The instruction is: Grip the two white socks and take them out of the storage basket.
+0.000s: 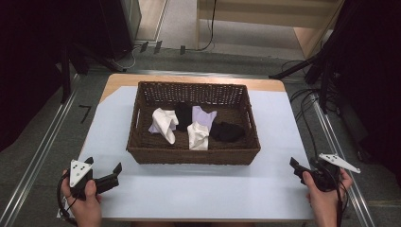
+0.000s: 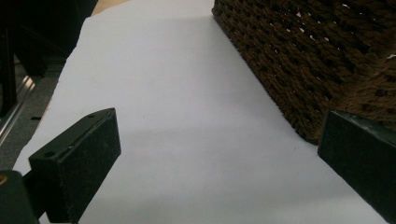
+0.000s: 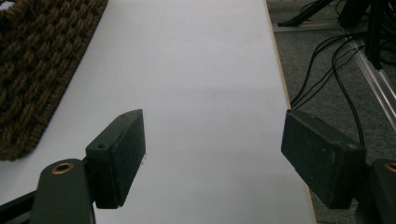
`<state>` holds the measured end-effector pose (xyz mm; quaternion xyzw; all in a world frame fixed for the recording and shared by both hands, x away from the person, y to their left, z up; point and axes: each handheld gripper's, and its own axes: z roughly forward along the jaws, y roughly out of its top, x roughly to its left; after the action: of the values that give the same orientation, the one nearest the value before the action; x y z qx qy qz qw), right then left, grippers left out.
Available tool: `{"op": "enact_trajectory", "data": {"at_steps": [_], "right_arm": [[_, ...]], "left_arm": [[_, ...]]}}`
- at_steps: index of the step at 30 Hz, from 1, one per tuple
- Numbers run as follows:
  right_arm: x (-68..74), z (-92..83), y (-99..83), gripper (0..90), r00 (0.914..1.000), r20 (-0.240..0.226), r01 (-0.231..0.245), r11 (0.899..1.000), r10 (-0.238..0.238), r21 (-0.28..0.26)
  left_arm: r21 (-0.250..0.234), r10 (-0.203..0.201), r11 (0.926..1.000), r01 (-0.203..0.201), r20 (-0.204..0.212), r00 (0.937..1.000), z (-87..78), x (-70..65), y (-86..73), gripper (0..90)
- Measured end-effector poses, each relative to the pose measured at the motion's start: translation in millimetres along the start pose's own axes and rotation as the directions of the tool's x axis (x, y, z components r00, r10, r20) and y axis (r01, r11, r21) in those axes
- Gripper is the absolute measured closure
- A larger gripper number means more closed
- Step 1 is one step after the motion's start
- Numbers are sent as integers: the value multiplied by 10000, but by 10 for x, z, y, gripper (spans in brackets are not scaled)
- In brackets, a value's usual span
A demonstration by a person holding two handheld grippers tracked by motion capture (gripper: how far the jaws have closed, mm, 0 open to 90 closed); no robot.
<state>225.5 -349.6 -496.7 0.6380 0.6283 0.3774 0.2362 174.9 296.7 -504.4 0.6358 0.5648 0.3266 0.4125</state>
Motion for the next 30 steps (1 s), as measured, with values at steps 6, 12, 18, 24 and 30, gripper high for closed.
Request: {"op": "enact_trajectory", "data": {"at_steps": [6,12,18,24,30], "right_arm": [[58,74,213,224,10000,-46,-46,9999,47,122],[146,123,373,228,10000,-43,53,9998,-52,201],[341,167,623,227,9996,-169,234,9990,-227,370],[497,219,806,227,9987,-346,387,9983,-372,435],[689,308,1003,227,9971,-480,614,9964,-586,586]], "left_arm": [[-25,104,9999,-104,-13,9999,-4,-6,-2,3],[0,71,10000,-71,-24,10000,-3,-2,-1,3],[27,60,10000,-60,-7,10000,7,-2,1,3],[19,42,10000,-42,-8,10000,8,-2,1,3],[80,77,9999,-77,-16,10000,8,-2,2,3]]}}
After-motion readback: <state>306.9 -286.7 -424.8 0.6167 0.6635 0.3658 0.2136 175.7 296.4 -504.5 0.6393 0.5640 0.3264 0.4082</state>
